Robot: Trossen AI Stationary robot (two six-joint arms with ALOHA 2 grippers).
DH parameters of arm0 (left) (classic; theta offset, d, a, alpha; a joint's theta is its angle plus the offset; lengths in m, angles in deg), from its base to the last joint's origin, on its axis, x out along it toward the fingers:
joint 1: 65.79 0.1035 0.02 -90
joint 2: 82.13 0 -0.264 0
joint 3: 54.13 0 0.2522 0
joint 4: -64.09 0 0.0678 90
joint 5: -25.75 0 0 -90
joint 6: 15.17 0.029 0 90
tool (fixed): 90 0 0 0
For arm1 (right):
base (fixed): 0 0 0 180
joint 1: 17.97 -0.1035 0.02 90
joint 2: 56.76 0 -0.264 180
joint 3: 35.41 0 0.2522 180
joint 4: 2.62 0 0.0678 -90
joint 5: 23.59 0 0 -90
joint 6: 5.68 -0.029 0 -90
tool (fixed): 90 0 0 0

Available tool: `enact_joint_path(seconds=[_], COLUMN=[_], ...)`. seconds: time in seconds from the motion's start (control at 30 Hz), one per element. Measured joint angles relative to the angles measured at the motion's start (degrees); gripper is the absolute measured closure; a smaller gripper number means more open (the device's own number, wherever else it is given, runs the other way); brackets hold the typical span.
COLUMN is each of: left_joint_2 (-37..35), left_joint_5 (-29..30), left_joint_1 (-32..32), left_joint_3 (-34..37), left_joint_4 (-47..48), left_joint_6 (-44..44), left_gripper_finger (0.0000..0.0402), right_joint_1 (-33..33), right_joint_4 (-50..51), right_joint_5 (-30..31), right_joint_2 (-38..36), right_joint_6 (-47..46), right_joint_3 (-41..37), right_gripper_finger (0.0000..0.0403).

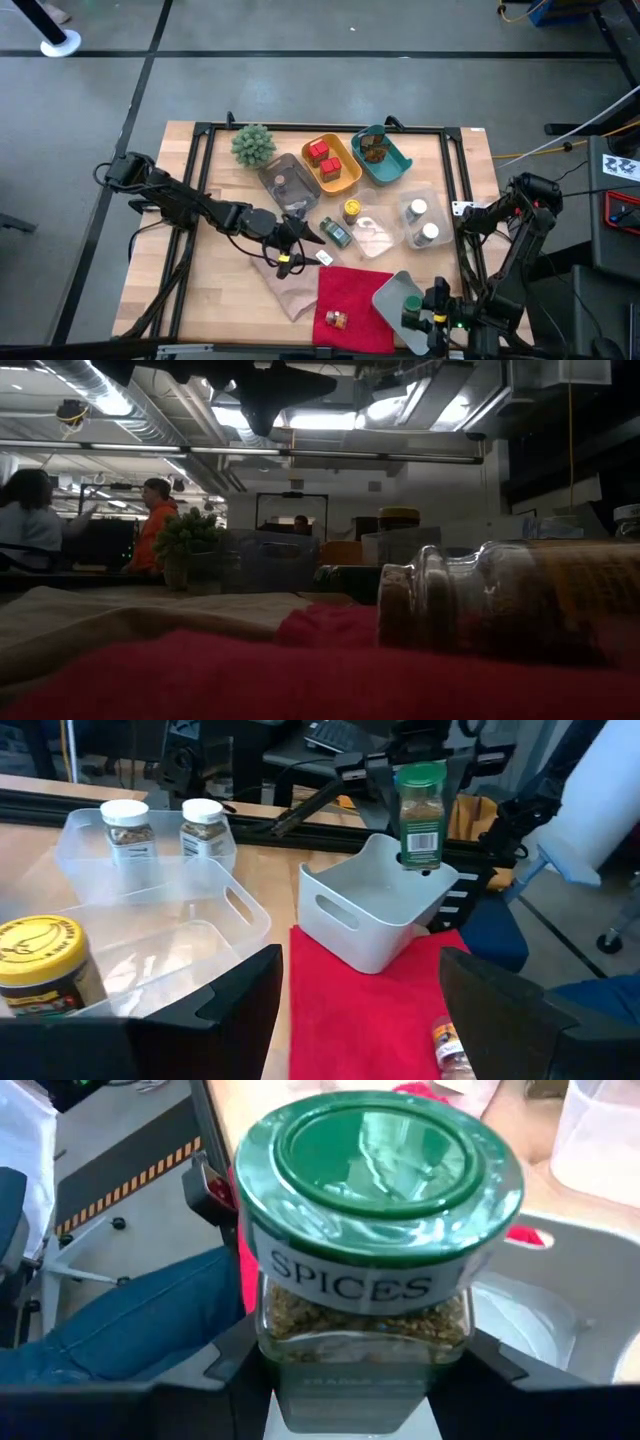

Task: Sort spices by type
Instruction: Put the left green seasoning bottle into the gray bin

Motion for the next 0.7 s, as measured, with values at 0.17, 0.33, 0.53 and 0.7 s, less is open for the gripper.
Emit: enact_joint_path(seconds=[0.17,0.33,0.53,0.7], left_joint_2=[0.0,0.0,0.0,0.0], left_joint_5=[0.17,0.18,0.17,0.17], left_joint_1=[-0.77,-0.77,-0.77,-0.79], left_joint_3=[0.0,0.0,0.0,0.0], left_joint_4=[-0.02,-0.03,-0.02,-0.02], left_joint_6=[0.22,0.22,0.22,0.22], left_gripper_finger=[0.0151,0.0151,0.0151,0.0151], right_joint_1=[-0.05,0.1,0.1,0.13], right_joint_4=[0.03,1.44,3.33,5.78], right_joint_5=[-0.41,0.16,4.04,5.67], right_joint_2=[2.29,4.85,7.63,9.87], right_joint_6=[-1.19,-1.31,-1.34,-1.32], right_joint_3=[0.0,0.0,0.0,0.0], right_gripper_finger=[0.0198,0.0198,0.0198,0.0198])
